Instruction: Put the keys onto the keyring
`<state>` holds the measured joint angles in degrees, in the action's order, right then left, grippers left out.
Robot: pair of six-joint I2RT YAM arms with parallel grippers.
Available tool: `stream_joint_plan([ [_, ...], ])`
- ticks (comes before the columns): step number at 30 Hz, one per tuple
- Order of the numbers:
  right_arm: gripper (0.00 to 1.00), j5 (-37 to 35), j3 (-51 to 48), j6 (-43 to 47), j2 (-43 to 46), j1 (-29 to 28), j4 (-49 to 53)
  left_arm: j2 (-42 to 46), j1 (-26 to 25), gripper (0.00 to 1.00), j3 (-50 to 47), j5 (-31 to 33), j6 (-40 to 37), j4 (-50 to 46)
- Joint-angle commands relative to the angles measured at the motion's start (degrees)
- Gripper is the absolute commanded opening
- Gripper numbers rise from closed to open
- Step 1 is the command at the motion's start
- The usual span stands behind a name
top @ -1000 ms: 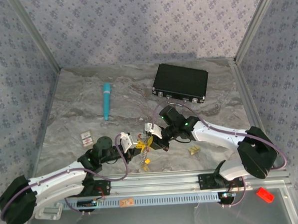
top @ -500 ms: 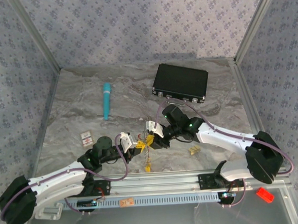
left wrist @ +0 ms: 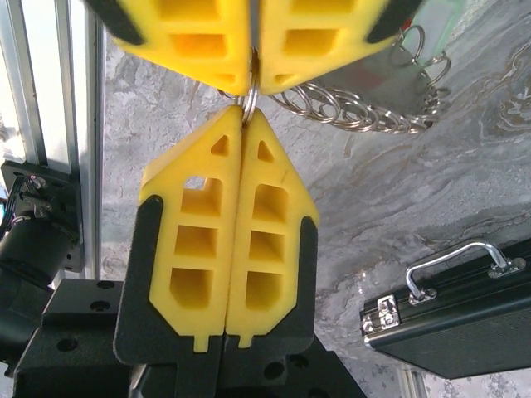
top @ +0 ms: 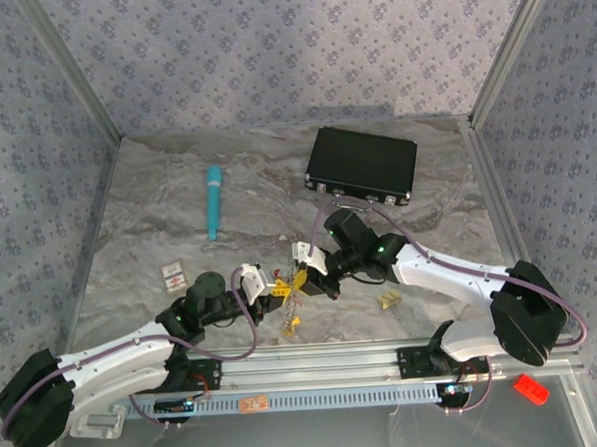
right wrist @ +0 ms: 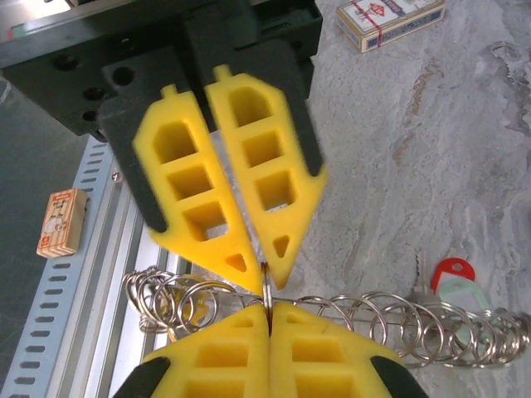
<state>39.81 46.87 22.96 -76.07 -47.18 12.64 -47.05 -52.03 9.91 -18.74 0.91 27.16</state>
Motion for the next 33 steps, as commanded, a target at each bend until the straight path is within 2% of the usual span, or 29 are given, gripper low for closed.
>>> stream_joint_plan([
  [1, 0.00, -1.3, 4.3, 3.6, -0.3, -0.6, 6.8, 0.0, 0.2, 0.27, 1.6, 0.5, -0.4, -0.5],
  [8, 0.00, -6.6, 10.0, 9.2, -3.2, -3.5, 15.7, -0.3, 0.2, 0.25, 3.1, -0.6, -1.5, -3.6],
  [12, 0.00, -8.3, 11.4, 10.3, -4.3, -4.9, 17.4, -0.7, 0.2, 0.23, 3.4, -1.1, -1.7, -3.8],
  [17, 0.00, -8.5, 12.1, 10.3, -4.8, -5.7, 16.7, -0.8, 0.2, 0.16, 3.6, -2.2, -2.0, -3.5],
  [20, 0.02, -7.4, 10.5, 7.6, -3.5, -5.3, 12.8, -1.0, 0.2, 0.04, 3.7, -3.2, -2.4, -3.4],
  [23, 0.23, -5.4, 5.8, 2.6, -0.6, -3.5, 5.6, -0.5, 0.2, 0.00, 3.3, -3.3, -2.5, -3.0],
  [24, 0.26, -4.7, 4.2, 0.9, 0.2, -2.8, 3.0, -0.5, 0.2, 0.00, 3.0, -3.2, -2.3, -2.5],
  [28, 0.31, -3.4, -3.3, -6.8, 1.8, -1.5, -9.7, -1.1, 0.2, 0.00, 1.2, -3.0, -0.6, 2.3],
  [33, 0.30, -4.0, -6.9, -9.7, 1.6, -1.3, -15.4, -1.8, 0.2, 0.00, 0.4, -2.6, 0.2, 5.2],
])
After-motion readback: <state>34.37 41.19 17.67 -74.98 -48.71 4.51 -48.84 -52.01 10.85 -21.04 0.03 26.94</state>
